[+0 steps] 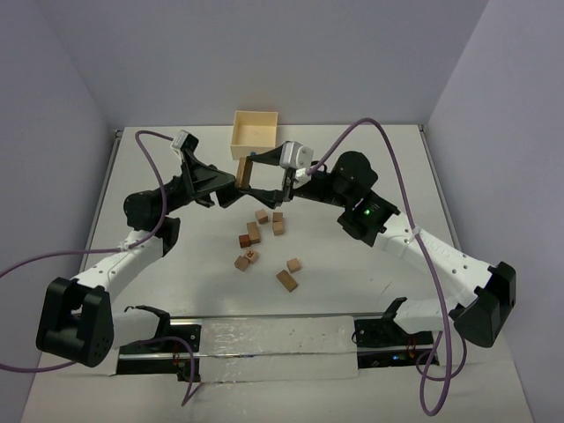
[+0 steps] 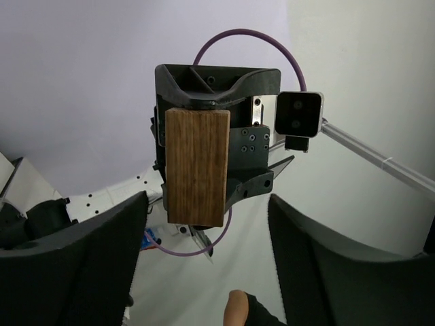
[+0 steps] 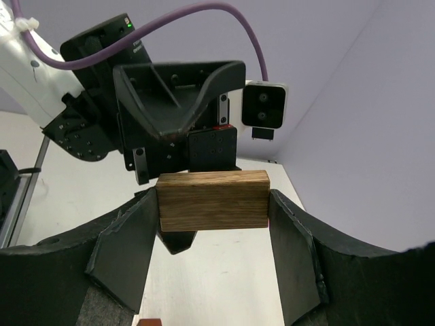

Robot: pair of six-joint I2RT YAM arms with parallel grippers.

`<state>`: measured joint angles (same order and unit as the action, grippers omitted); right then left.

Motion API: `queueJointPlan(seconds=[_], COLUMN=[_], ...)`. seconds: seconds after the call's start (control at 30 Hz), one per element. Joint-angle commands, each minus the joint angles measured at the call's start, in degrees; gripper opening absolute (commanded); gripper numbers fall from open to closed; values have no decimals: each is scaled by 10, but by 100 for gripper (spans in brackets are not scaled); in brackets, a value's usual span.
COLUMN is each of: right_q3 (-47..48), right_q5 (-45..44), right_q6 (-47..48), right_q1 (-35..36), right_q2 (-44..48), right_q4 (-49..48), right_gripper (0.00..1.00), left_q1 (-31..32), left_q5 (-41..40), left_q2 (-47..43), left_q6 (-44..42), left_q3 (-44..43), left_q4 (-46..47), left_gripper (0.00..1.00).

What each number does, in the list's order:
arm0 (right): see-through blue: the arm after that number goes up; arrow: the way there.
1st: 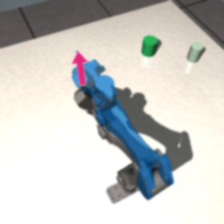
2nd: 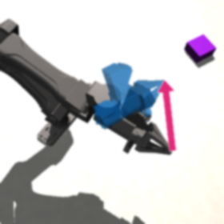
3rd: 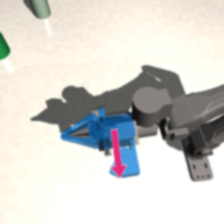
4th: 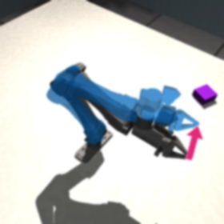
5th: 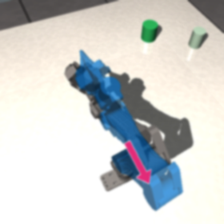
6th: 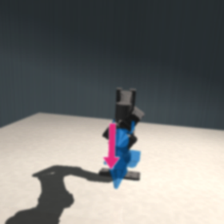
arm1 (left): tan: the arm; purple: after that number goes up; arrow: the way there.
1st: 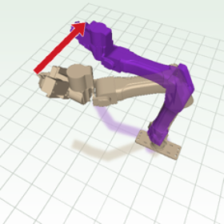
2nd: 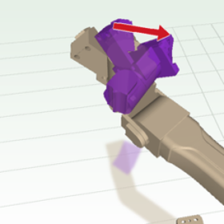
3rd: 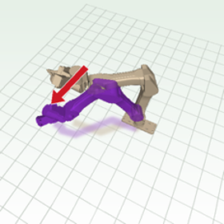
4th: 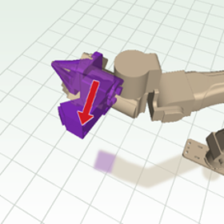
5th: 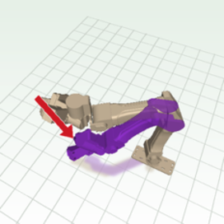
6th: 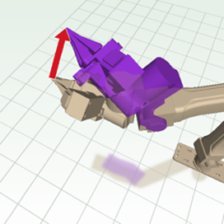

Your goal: Build the wood block tower

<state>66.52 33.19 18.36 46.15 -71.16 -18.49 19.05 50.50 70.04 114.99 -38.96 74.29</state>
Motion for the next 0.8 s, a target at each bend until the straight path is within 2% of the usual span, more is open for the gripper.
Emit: queueJointPlan(seconds=[0.0, 0.13, 0.23, 0.27, 0.5, 0.63, 0.7, 0.77], right_q3=[25, 19, 14, 11, -3, 11, 31, 58], right_q5=[-10, -16, -26, -27, -36, -22, -13, -2], right_q6=[14, 15, 14, 13, 31, 61, 86, 119], right_q1=[5, 3, 3, 2, -17, -44, -57, -70], right_q2=[11, 17, 24, 27, 61, 72, 65, 51], right_q4=[13, 26, 38, 43, 106, 181, 242, 313], right_gripper=[35, 22, 3, 0, 0, 0, 0, 0], left_q1=[2, -3, -17, -24, -94, -160, -185, -218], left_q5=[20, 25, 33, 35, 64, 98, 123, 149], left_q2=[-4, -10, -13, -14, -29, -38, -46, -65], left_q6=[132, 116, 108, 106, 70, 25, -65, -201], left_q3=[3, 15, 21, 23, 72, 105, 99, 72], left_q4=[267, 248, 233, 231, 193, 143, 66, -76], left_gripper=[87, 99, 99, 99, 99, 99, 99, 99])
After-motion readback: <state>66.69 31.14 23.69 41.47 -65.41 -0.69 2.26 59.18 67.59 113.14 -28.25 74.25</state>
